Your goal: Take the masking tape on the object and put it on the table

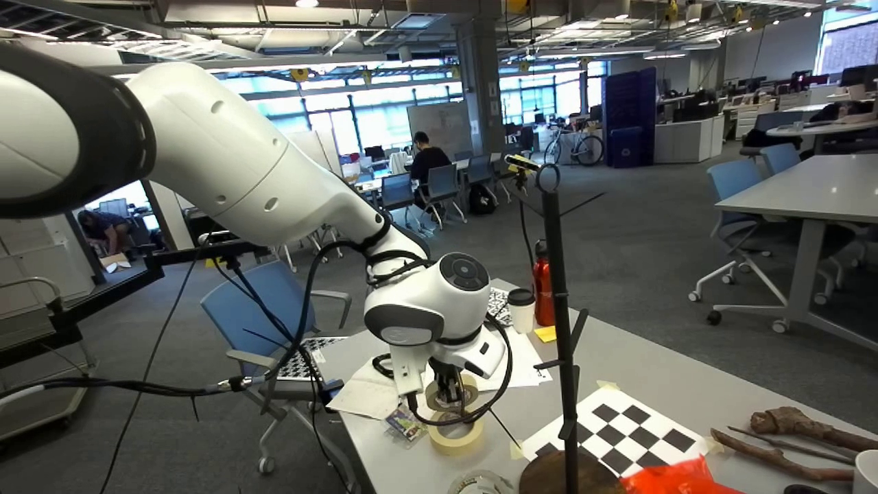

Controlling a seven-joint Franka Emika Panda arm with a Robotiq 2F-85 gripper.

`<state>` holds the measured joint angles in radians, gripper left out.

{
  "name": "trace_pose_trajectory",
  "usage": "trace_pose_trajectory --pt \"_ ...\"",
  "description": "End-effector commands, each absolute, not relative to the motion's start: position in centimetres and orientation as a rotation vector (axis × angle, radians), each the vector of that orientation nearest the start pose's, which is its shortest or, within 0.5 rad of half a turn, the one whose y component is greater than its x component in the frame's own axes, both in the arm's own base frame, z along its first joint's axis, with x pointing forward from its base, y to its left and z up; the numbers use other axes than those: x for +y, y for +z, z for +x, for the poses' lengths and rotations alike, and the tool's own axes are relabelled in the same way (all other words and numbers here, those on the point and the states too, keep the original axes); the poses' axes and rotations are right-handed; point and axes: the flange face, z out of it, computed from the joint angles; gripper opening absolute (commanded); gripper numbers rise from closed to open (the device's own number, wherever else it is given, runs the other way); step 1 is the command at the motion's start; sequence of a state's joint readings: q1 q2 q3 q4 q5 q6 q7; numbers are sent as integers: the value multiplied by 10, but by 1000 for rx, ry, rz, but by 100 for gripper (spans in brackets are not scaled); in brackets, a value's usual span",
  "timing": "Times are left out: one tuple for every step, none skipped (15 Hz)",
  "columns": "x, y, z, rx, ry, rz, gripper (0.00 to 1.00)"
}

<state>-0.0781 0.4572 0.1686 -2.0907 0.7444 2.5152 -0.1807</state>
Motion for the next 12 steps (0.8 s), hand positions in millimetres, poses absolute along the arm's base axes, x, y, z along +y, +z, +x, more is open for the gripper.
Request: trace_pose_trajectory --pt "34 190 583 454 46 -2639 7" --pt "30 187 583 459 53 -2648 30" --pt "28 185 582 458 57 -2656 53" --pt "26 184 582 456 56 -2668 55" --pt "25 184 582 451 55 -2679 59" --pt "23 184 582 445 51 -2694 67" --pt "22 184 581 437 45 -2711 73" --pt "21 185 581 428 36 -2727 82" --pt "20 185 582 421 25 -2743 89" --pt "19 186 582 409 11 -2763 97" --pt "18 187 582 399 -4 -2780 100" --pt "17 188 582 387 -19 -2798 100"
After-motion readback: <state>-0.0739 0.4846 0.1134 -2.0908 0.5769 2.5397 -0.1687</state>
